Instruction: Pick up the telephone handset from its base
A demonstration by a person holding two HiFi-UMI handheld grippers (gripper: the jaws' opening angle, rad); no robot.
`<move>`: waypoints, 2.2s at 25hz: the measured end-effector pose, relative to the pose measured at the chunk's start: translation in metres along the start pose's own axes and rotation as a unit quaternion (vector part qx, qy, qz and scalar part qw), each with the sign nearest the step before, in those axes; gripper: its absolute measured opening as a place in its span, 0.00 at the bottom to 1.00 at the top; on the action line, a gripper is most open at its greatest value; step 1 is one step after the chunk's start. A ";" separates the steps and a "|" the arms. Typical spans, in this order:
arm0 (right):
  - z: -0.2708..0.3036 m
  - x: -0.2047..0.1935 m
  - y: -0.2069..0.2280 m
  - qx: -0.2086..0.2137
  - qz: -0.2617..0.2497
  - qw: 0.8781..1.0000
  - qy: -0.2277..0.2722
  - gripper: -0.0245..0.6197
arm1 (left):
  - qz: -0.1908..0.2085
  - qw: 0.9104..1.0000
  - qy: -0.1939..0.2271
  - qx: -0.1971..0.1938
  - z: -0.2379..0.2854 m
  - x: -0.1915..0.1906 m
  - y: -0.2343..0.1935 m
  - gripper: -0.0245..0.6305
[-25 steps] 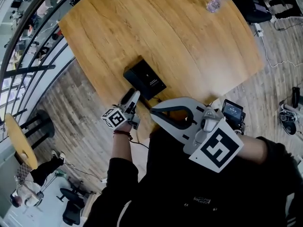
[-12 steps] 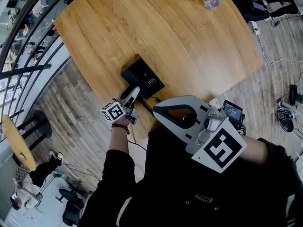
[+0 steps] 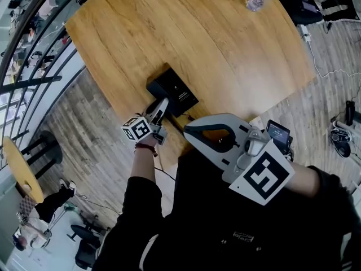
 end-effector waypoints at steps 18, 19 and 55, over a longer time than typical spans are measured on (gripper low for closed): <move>0.000 -0.005 -0.002 -0.003 0.009 1.000 0.002 0.07 | -0.021 1.000 -0.023 -0.004 -0.006 -0.001 -0.001 0.18; 0.000 -0.006 -0.001 -0.003 0.009 1.000 0.003 0.07 | -0.026 0.999 -0.027 0.001 -0.005 0.000 0.001 0.18; -0.034 -0.010 -0.018 0.023 -0.016 0.999 0.017 0.07 | -0.029 0.997 0.071 -0.015 -0.012 -0.010 0.109 0.16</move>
Point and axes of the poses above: the fingertips, and each gripper's own axes: z forward along the fingers, y to its right, x out of its top, the point moved 8 cm from there along -z, backward along the fingers, and after that the axes turned 4 degrees about -z, right-handed, at the moved point
